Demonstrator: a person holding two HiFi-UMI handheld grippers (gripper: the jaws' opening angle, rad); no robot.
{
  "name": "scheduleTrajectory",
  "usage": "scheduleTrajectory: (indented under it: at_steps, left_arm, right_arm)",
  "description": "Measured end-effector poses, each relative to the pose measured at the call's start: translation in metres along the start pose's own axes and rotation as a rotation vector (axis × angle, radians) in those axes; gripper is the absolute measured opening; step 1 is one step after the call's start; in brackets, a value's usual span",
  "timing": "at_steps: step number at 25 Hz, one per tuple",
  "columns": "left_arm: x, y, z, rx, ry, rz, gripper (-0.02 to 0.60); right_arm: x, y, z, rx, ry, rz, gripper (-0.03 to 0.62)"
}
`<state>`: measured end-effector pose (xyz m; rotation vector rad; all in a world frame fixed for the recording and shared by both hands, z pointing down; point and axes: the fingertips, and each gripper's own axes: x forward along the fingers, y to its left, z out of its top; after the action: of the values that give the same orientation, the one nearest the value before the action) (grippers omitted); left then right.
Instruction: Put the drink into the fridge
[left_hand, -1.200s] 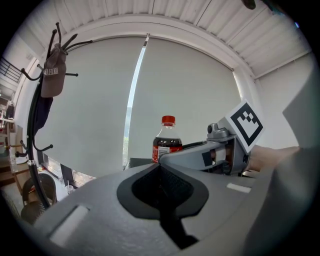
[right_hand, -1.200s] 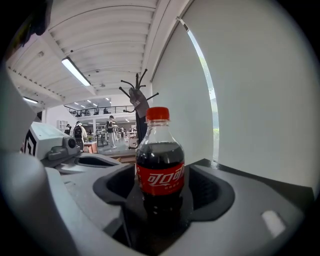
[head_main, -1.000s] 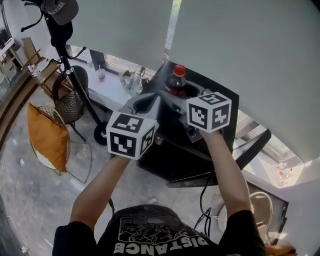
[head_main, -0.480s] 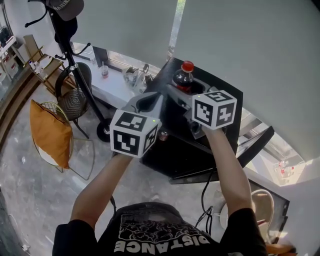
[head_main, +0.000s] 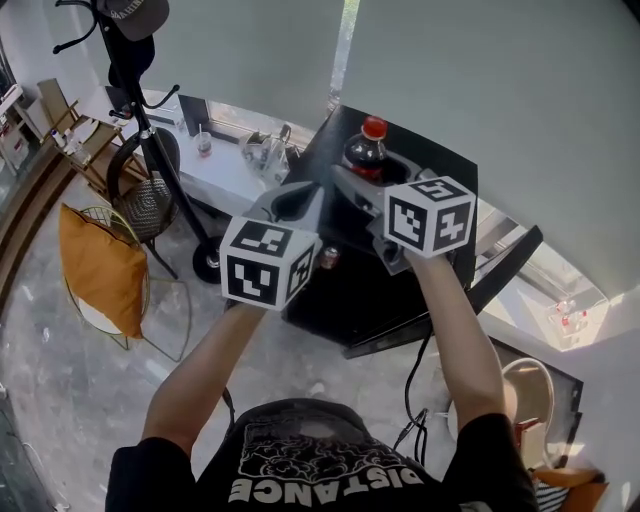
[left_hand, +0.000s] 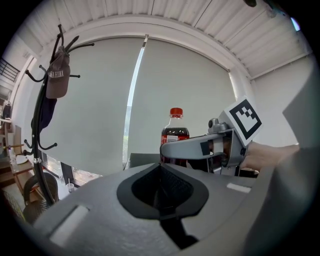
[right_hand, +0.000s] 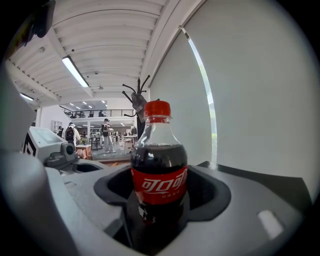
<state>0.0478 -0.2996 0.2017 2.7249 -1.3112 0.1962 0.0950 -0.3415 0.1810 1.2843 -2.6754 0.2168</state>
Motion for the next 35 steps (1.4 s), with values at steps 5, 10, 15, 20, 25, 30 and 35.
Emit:
scheduleTrajectory:
  at_steps: [5,10,15,20,25,30,35]
  left_arm:
    - [-0.02,-0.009,-0.003,0.0,-0.007,-0.025,0.005]
    - [-0.043,-0.02,-0.009,-0.002,-0.017,-0.05,0.005]
    - [-0.061,-0.026,-0.016,-0.009,-0.015,-0.07,0.005]
    - [-0.08,-0.034,-0.024,-0.022,-0.013,-0.082,0.005]
    - [-0.1,-0.045,-0.035,-0.029,-0.007,-0.092,0.005]
    - [-0.123,-0.056,-0.05,-0.037,0.003,-0.107,0.005]
    - [-0.134,-0.063,-0.065,-0.05,0.006,-0.13,0.005]
  right_arm:
    - [-0.016,0.024,-0.003,-0.008,0.001,-0.017,0.313]
    - [-0.034,0.047,-0.011,-0.017,-0.003,-0.036,0.313]
    - [-0.046,0.066,-0.017,-0.014,-0.003,-0.052,0.313]
    - [-0.059,0.091,-0.023,-0.032,-0.003,-0.055,0.312]
    - [-0.075,0.109,-0.032,-0.022,-0.006,-0.07,0.313]
    - [-0.092,0.129,-0.045,-0.017,-0.024,-0.109,0.313]
    - [-0.105,0.141,-0.06,-0.019,-0.044,-0.145,0.313]
